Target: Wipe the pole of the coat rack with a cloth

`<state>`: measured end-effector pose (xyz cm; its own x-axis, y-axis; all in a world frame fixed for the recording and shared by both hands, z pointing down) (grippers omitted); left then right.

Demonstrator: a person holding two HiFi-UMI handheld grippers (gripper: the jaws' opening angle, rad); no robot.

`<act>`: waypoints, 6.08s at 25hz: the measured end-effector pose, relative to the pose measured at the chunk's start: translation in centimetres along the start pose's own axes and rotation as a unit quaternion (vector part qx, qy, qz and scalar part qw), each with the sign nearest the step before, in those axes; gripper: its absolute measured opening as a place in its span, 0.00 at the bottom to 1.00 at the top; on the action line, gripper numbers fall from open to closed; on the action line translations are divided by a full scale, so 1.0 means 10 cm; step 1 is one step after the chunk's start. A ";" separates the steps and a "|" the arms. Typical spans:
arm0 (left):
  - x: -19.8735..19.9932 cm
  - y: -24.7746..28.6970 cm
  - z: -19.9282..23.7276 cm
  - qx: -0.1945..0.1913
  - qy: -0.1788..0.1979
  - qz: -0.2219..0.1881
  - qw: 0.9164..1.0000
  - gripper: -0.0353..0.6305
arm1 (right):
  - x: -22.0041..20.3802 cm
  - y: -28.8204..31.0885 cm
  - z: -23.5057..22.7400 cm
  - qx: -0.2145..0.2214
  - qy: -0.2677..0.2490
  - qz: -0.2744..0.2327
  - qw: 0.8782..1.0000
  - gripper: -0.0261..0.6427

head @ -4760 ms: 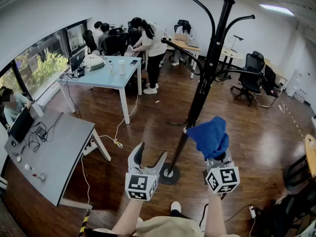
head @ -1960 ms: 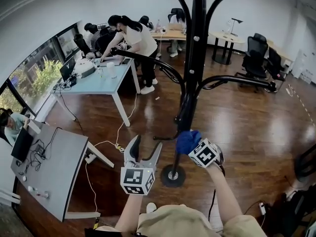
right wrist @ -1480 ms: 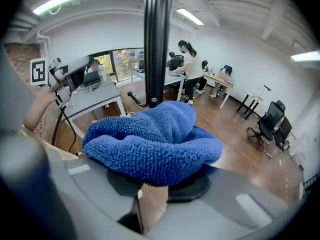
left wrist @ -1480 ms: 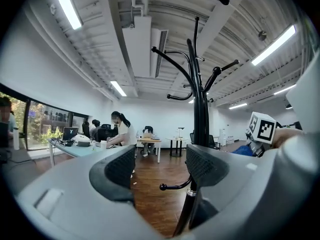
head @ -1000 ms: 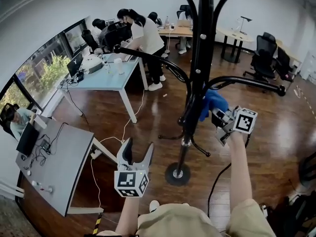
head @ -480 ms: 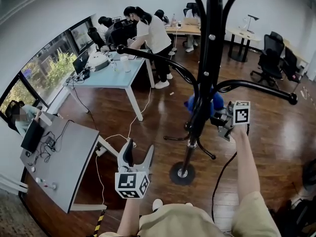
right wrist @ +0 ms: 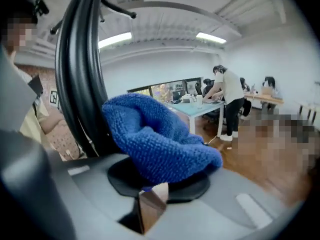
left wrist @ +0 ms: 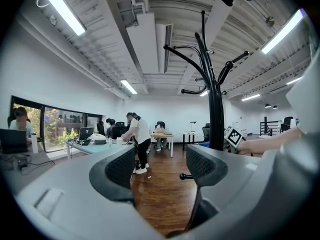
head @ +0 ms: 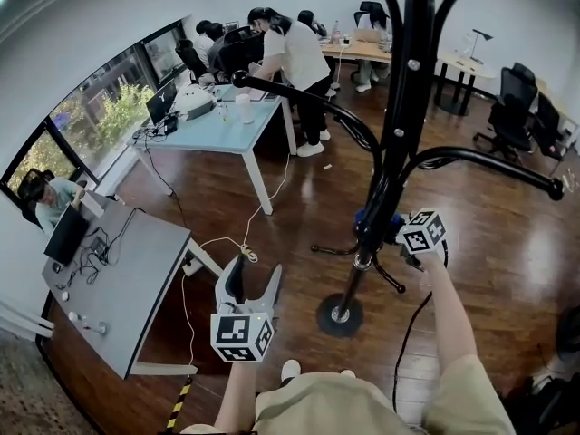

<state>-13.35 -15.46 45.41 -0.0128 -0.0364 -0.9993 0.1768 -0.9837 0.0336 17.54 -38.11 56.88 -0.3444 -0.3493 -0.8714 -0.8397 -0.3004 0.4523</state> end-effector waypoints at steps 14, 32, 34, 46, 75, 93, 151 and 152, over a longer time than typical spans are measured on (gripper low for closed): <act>0.00 -0.10 0.12 -0.013 -0.016 -0.010 1.000 0.50 | 0.31 -0.50 0.22 -0.298 -0.103 -0.062 0.947 0.15; -0.08 0.14 0.13 -0.082 -0.045 -0.030 0.995 0.47 | 1.00 -0.72 2.46 -0.316 -0.237 -0.125 0.910 0.15; -0.07 0.11 0.12 -0.089 -0.036 -0.038 0.995 0.47 | 1.18 -0.60 2.41 -0.337 -0.240 -0.133 0.901 0.15; -0.02 0.04 0.15 -0.104 -0.049 -0.053 0.992 0.47 | 1.67 -0.58 2.03 -0.443 -0.224 -0.103 0.862 0.15; -0.12 -0.10 0.37 -0.067 -0.054 -0.027 0.996 0.47 | 0.75 0.85 2.50 -0.174 -0.168 0.007 0.970 0.15; 0.23 0.22 -0.38 -0.172 -0.012 -0.044 0.984 0.47 | 1.87 -2.35 2.79 -0.373 -0.205 -0.308 0.851 0.15; 0.17 0.21 -0.29 -0.167 -0.018 -0.047 0.985 0.45 | 2.46 -1.45 2.56 -0.139 -0.162 -0.006 0.977 0.13; 0.17 0.21 -0.31 -0.169 -0.018 -0.047 0.984 0.45 | 2.44 -1.48 2.57 -0.130 -0.158 -0.010 0.979 0.13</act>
<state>-9.95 -17.06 43.75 -0.0774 0.0393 -0.9962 0.4905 -0.8684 -0.0724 10.74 -19.38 24.06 -0.4768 -0.0618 -0.8769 -0.7260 -0.5348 0.4324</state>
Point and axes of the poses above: the fingertips, and each gripper's own axes: y forward along the fingers, z to its left, x out of its top, the point moved 7 cm from there along -y, backward along the fingers, and after that the axes turned 3 degrees about -z, right-handed, at the moved point
